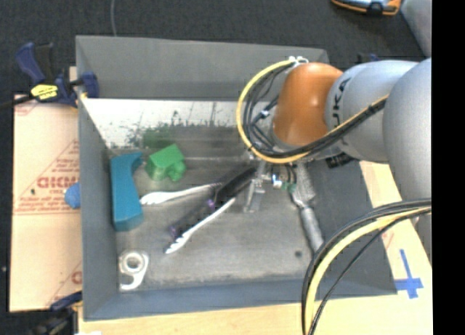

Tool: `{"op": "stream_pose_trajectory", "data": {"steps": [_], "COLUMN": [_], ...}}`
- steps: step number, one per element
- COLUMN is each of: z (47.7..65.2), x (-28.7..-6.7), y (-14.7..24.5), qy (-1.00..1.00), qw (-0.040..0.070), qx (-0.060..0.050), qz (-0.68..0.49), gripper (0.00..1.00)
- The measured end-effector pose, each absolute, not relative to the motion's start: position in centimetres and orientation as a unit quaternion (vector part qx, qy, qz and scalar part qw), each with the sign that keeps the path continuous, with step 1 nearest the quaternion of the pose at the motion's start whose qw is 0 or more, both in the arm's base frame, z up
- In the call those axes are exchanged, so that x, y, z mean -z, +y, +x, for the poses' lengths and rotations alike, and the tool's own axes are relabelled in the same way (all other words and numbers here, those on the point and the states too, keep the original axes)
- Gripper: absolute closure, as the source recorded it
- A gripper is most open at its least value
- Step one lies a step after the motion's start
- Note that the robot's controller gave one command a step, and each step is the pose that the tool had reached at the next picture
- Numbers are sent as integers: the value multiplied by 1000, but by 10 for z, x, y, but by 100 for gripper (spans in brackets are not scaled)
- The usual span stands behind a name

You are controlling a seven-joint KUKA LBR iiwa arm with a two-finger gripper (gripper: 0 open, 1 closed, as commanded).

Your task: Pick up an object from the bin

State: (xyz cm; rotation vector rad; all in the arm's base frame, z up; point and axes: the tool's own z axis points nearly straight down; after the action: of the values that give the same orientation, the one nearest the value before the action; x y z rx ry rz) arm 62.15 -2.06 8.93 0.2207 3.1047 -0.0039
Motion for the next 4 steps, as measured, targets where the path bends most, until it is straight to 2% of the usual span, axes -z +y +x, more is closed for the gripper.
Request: {"op": "stream_pose_trajectory", "data": {"steps": [1,2,3,4], "z": [615,615,622,616], "x": [-73,-73,-86,-118], "y": [23,23,17,20], "qy": [999,999,999,999], "qw": [17,17,20,21], "qx": [0,0,1,1], "qz": [43,43,35,32], "gripper": [100,100,100,100]}}
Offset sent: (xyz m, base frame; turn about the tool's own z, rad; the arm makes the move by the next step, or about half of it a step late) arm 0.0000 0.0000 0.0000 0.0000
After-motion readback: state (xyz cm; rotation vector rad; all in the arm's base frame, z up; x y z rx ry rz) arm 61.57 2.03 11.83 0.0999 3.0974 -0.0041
